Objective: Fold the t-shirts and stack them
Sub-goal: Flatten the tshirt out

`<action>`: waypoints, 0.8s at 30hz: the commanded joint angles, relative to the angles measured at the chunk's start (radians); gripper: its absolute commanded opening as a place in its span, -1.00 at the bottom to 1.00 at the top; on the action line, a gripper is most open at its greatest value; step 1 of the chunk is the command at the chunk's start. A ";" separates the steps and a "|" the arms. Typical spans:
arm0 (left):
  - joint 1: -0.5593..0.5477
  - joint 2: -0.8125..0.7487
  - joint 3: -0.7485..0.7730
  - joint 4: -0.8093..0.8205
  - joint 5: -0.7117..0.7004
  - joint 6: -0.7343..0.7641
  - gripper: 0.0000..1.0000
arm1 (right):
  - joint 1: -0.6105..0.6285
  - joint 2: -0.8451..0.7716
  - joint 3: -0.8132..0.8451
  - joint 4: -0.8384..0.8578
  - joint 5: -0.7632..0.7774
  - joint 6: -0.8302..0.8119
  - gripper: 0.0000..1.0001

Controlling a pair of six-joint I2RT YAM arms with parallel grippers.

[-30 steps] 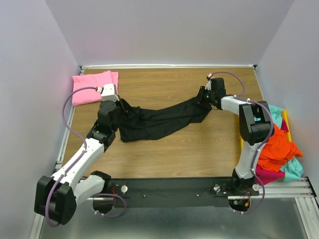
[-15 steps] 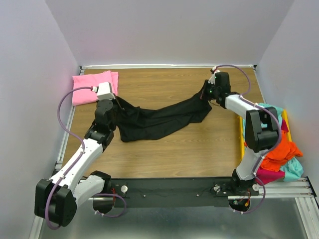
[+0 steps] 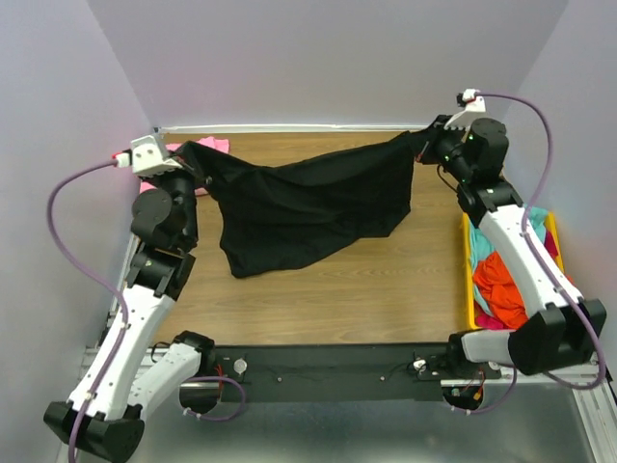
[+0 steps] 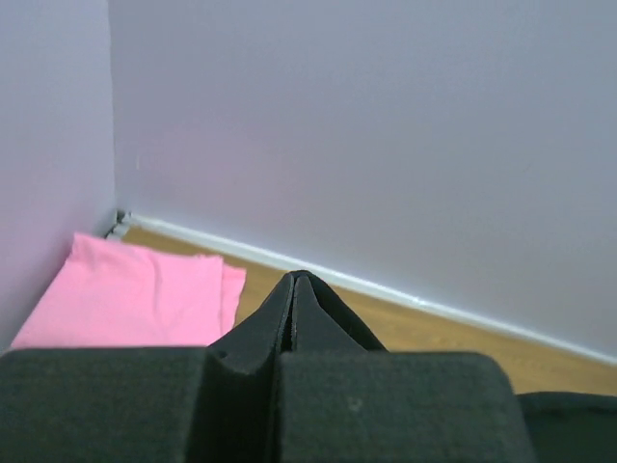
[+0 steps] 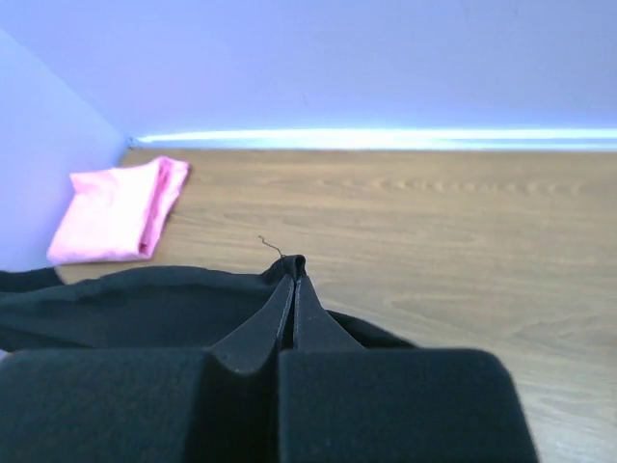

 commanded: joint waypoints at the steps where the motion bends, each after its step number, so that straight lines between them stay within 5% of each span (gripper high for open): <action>1: 0.005 -0.065 0.121 0.003 0.112 0.080 -1.00 | 0.008 -0.107 0.077 -0.097 -0.074 -0.072 -0.96; 12: 0.002 -0.148 0.440 -0.106 0.289 0.093 -1.00 | 0.020 -0.385 0.268 -0.200 -0.140 -0.074 -0.96; 18: 0.002 -0.119 0.589 -0.115 0.362 0.115 -1.00 | 0.020 -0.367 0.413 -0.232 -0.096 -0.055 -0.97; 24: 0.002 0.004 0.631 -0.084 0.437 0.123 -1.00 | 0.020 -0.303 0.388 -0.229 -0.001 -0.045 -0.97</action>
